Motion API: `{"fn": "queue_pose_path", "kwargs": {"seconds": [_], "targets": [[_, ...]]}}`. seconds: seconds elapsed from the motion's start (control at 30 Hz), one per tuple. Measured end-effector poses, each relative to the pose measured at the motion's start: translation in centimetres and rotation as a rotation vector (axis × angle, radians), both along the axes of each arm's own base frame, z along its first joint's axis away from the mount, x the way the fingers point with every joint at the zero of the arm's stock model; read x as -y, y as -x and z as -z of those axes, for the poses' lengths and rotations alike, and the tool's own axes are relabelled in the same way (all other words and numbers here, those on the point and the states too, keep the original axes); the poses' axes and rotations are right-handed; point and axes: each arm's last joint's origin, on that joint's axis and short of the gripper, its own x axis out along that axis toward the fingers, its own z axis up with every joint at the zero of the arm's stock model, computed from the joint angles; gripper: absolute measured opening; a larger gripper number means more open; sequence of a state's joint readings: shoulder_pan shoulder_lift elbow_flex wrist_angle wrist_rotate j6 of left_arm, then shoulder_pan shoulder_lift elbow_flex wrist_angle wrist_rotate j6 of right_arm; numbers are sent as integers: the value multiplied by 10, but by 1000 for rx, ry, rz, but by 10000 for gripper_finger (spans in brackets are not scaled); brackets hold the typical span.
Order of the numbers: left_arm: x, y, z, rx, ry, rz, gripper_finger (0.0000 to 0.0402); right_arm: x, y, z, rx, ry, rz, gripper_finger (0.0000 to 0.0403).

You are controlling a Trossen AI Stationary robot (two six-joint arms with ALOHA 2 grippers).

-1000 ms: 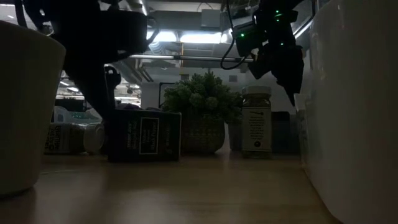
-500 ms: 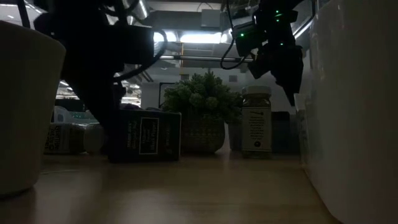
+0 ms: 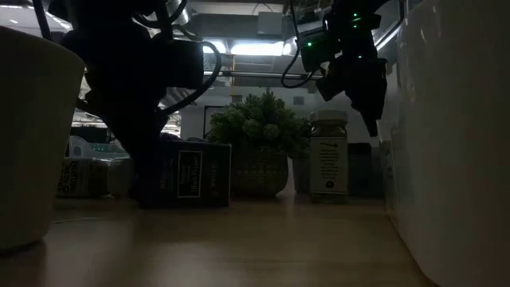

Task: Sort spices by type
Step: Put the green seasoning can into the black bin

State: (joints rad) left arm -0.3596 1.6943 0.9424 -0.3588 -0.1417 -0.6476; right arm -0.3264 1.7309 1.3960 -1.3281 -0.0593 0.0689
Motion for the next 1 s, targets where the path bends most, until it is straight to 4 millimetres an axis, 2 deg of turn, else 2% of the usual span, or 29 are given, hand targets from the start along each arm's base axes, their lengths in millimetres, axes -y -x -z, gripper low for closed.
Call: {"fn": "queue_pose_path", "kwargs": {"seconds": [0.17,0.43,0.6,0.7,1.0], "targets": [[-2,-1,0,0,0,-6,119,0,0,0,1,0,-6,163],[-12,2,-10,-50,79,1,117,0,0,0,1,-1,-7,163],[-23,0,-35,-47,87,15,117,0,1,-1,6,-1,-26,163],[-28,-4,-53,-4,75,60,117,-2,5,-9,24,5,-38,163],[-53,-23,-102,145,35,117,117,-11,32,-53,182,58,-82,163]]}}
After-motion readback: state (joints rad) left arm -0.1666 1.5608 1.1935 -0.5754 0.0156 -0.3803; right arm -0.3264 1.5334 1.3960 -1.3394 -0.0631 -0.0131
